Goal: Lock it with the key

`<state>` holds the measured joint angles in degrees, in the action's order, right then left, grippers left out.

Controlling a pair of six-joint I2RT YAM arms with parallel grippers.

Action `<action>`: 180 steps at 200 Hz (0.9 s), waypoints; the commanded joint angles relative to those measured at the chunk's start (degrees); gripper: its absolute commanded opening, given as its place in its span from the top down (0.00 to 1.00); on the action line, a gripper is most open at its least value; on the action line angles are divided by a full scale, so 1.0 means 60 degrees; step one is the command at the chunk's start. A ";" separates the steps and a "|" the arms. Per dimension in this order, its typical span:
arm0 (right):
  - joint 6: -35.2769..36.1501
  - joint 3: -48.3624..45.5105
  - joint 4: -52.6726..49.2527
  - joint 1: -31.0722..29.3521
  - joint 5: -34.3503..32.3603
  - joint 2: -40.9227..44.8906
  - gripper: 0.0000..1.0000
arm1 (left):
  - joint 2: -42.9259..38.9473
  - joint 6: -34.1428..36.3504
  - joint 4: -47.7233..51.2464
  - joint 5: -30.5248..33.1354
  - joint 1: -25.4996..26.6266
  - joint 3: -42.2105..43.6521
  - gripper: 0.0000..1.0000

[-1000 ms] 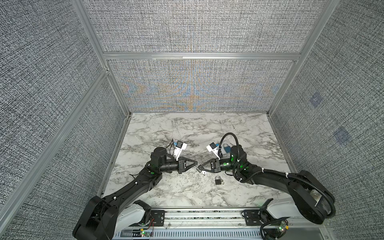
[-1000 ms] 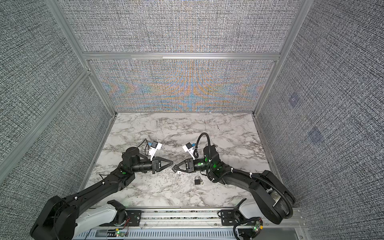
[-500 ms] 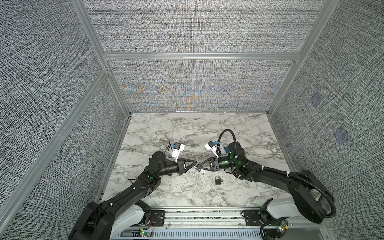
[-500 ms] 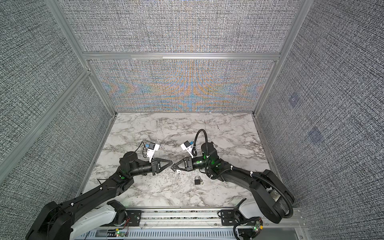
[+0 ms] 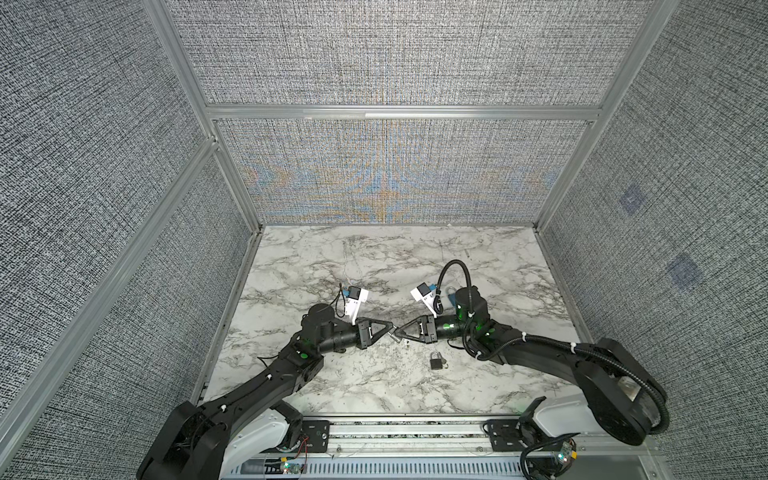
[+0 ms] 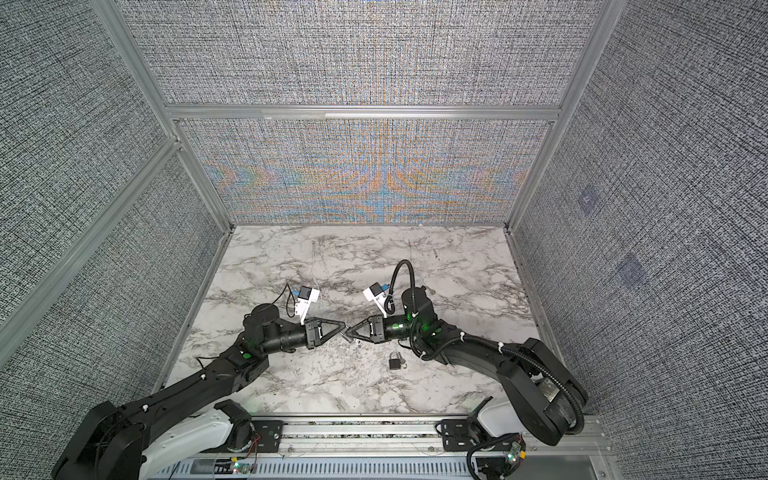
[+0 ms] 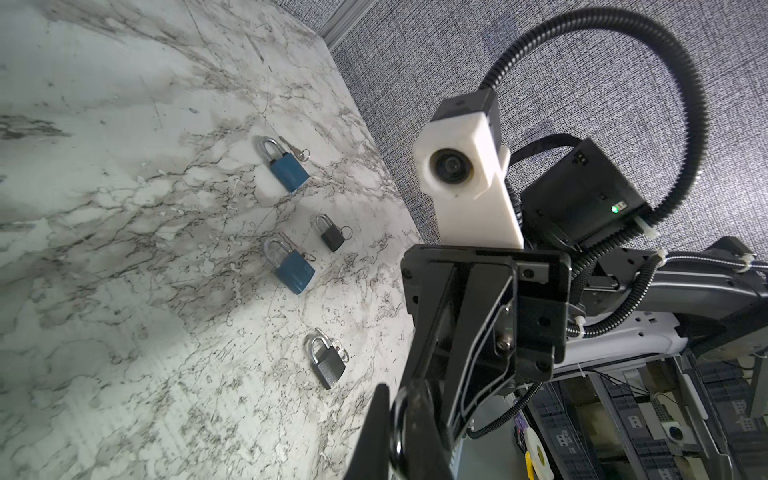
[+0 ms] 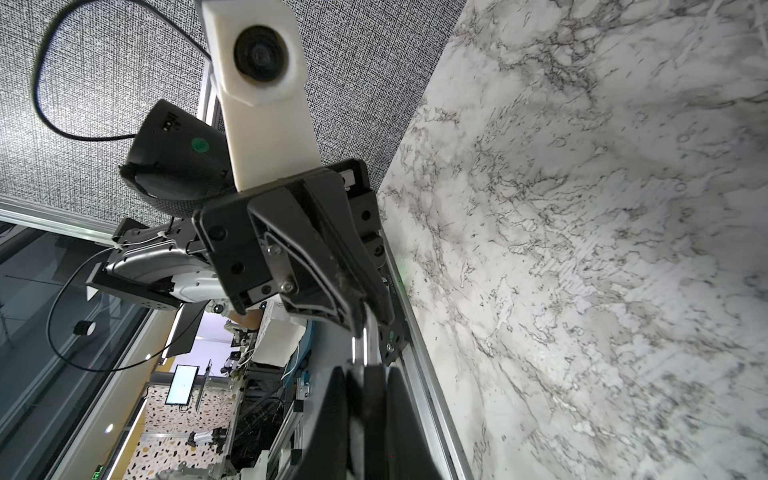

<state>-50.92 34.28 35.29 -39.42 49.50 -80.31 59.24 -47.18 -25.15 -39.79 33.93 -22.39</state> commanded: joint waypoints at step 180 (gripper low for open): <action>0.0327 -0.0421 0.1371 0.0150 -0.0939 0.0051 0.52 | -0.1129 -0.0121 0.1670 0.1168 -0.0523 -0.0840 1.00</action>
<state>-49.21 31.16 40.82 -38.28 43.97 -79.09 52.40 -47.00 -12.97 -30.96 30.98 -26.98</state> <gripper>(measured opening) 0.484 0.077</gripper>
